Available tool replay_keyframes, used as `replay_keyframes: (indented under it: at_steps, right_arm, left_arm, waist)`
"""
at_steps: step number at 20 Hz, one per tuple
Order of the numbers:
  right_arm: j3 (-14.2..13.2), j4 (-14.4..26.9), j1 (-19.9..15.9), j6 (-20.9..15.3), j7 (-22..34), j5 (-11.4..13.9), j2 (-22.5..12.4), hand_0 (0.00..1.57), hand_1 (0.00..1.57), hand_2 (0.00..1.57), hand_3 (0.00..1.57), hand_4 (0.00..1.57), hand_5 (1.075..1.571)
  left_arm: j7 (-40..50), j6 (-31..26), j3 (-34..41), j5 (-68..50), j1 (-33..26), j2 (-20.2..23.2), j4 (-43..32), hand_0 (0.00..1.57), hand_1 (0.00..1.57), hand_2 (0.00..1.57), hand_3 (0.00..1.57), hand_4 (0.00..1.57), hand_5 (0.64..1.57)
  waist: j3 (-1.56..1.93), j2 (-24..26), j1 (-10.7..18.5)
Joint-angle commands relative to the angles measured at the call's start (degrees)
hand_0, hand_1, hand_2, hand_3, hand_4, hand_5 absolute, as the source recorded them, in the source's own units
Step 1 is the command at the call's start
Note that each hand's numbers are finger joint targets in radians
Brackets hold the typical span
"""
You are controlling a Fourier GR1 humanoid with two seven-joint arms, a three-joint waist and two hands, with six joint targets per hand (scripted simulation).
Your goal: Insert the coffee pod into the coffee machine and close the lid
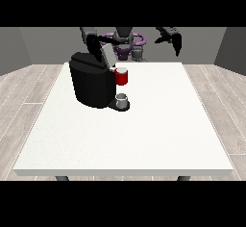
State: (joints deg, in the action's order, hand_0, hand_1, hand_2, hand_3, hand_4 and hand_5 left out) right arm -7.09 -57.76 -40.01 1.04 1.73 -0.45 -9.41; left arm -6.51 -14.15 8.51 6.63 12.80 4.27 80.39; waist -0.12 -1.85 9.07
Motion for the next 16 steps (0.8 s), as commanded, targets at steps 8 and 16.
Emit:
replay_keyframes:
  at_steps: [8, 16]
  right_arm:
    - [2.66, 1.19, -10.36, -2.36, 4.71, 3.76, 0.64, 0.00, 0.00, 0.00, 0.00, 0.00, 1.571]
    - [6.00, -1.11, -12.96, -3.92, 6.51, 7.81, 0.81, 0.00, 0.00, 0.00, 0.00, 0.10, 1.571]
  left_arm:
    - [2.78, 0.13, -1.92, 0.40, 1.98, 0.21, 1.03, 0.00, 0.00, 0.00, 0.00, 0.38, 1.571]
    - [1.80, 0.10, -4.40, 1.14, 2.87, -1.63, 1.09, 0.00, 0.00, 0.00, 0.00, 0.33, 1.571]
  waist:
    - [0.12, -2.21, 3.39]
    - [0.11, -4.31, 7.59]
